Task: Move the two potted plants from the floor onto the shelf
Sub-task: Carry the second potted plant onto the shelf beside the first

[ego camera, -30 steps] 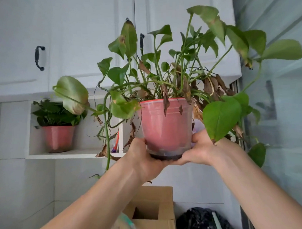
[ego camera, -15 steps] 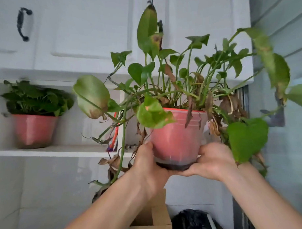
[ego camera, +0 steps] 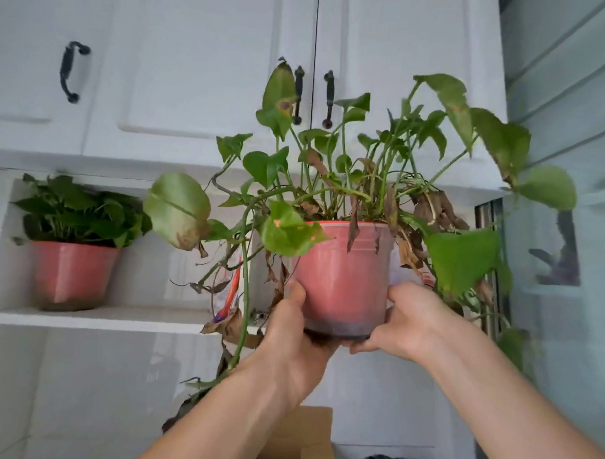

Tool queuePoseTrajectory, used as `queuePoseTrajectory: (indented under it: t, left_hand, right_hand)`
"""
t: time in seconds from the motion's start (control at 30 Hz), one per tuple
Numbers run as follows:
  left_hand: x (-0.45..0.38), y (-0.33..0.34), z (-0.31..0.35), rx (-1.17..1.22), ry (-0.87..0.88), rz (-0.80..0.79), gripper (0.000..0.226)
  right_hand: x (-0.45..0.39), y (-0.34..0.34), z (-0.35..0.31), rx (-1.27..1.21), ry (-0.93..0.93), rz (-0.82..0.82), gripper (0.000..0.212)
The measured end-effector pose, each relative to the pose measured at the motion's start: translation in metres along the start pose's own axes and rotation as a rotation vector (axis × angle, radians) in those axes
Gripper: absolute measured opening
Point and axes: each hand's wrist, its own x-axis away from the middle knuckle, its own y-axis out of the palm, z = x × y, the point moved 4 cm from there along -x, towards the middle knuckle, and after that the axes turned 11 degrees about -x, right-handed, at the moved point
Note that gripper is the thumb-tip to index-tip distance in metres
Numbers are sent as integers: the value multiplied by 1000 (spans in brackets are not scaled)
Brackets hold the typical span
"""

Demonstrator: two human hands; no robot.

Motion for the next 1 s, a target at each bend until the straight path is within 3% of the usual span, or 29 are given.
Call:
queuePoseTrajectory:
  t: [0.13,0.23,0.3,0.43,0.6,0.77,0.87,1.0]
  left_hand:
    - [1,4,8,19,24,20,34]
    - [-1,6,14,11,39,37,36]
    - [-3,7,16,-5,57,54,39]
    - [-2,11,19,-56,60,93,38]
    - [-11,20,27,-303,98,79,46]
    - [-29,18,42,-741,196,138,87]
    - [-41,16,45,-820,237,105,111]
    - [-58,5,38,-807,248,184,127]
  right_hand:
    - [-9,7,-3,67,-188,-39,38]
    - [-14,9,-2,72,-234,-185,32]
    - [-15,5,-8,214,-303,-264,42]
    - [-18,-1,-15,511,-481,-310,83]
    - [-26,1,-37,495,-575,-304,81]
    - [-45,7,-54,503,-583,-280,81]
    - [-56,8,-52,496,-581,-275,82]
    - [-77,2,-42,500,-592,-256,79]
